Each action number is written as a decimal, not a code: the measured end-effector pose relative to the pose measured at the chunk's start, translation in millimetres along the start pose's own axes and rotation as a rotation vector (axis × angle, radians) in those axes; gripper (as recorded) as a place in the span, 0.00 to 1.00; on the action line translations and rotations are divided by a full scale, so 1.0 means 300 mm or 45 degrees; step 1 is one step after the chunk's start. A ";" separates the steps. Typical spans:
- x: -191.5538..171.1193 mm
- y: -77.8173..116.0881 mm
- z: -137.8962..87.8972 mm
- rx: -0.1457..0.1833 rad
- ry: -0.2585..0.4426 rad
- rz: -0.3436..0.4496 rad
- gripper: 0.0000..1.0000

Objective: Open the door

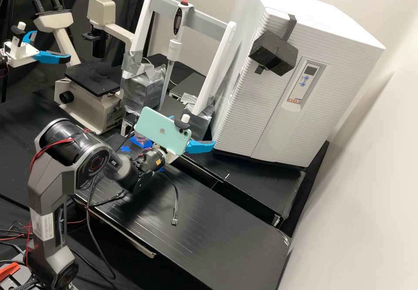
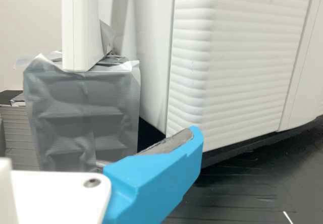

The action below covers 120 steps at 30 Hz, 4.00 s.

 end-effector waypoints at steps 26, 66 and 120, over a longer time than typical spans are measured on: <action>-0.022 0.296 -0.010 0.071 0.094 0.293 1.00; 0.092 0.528 -0.105 0.075 0.080 0.414 0.00; 0.086 0.519 -0.119 0.008 0.114 0.361 0.00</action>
